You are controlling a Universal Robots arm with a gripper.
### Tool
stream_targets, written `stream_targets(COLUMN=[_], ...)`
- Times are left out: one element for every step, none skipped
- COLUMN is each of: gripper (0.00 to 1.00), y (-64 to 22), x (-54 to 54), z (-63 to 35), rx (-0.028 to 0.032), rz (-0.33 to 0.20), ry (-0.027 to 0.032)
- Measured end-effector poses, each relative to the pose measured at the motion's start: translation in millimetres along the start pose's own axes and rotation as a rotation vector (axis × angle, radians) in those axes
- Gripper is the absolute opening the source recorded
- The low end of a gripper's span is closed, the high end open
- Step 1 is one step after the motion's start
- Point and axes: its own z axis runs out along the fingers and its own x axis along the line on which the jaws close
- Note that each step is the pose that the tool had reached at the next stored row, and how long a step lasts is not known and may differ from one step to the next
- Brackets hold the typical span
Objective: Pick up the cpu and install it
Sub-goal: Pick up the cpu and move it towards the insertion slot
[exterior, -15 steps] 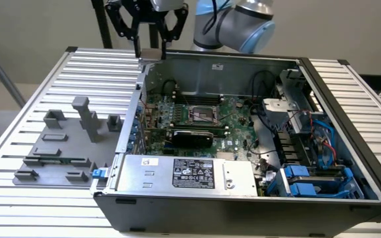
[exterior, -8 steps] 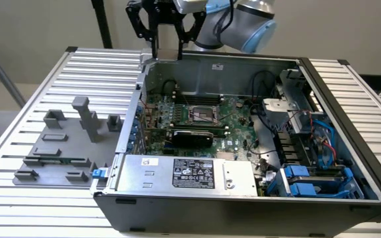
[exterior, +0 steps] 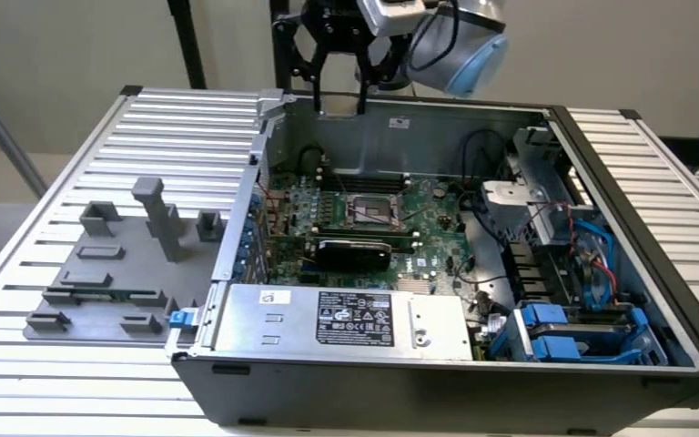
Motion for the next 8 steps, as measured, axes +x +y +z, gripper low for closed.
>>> stream_targets(gripper=[0.55, 0.55, 0.55, 0.55, 0.55, 0.55, 0.55, 0.55], y=[2.9, 5.6, 8.2, 10.9, 13.6, 16.2, 18.3, 19.8], x=[-4.8, -9.3, -13.7, -18.2, -22.6, -27.1, -31.1, -34.7], z=[2.0, 3.9, 5.7, 7.6, 9.4, 11.3, 13.1, 15.0], rx=[0.0, -0.0001, -0.0001, 0.0, -0.0001, 0.0, 0.0, 0.0], rz=[0.0, 0.0, 0.0, 0.0, 0.0, 0.0, 0.0, 0.0], ry=[0.0, -0.0001, -0.0001, 0.0, -0.0001, 0.0, 0.0, 0.0])
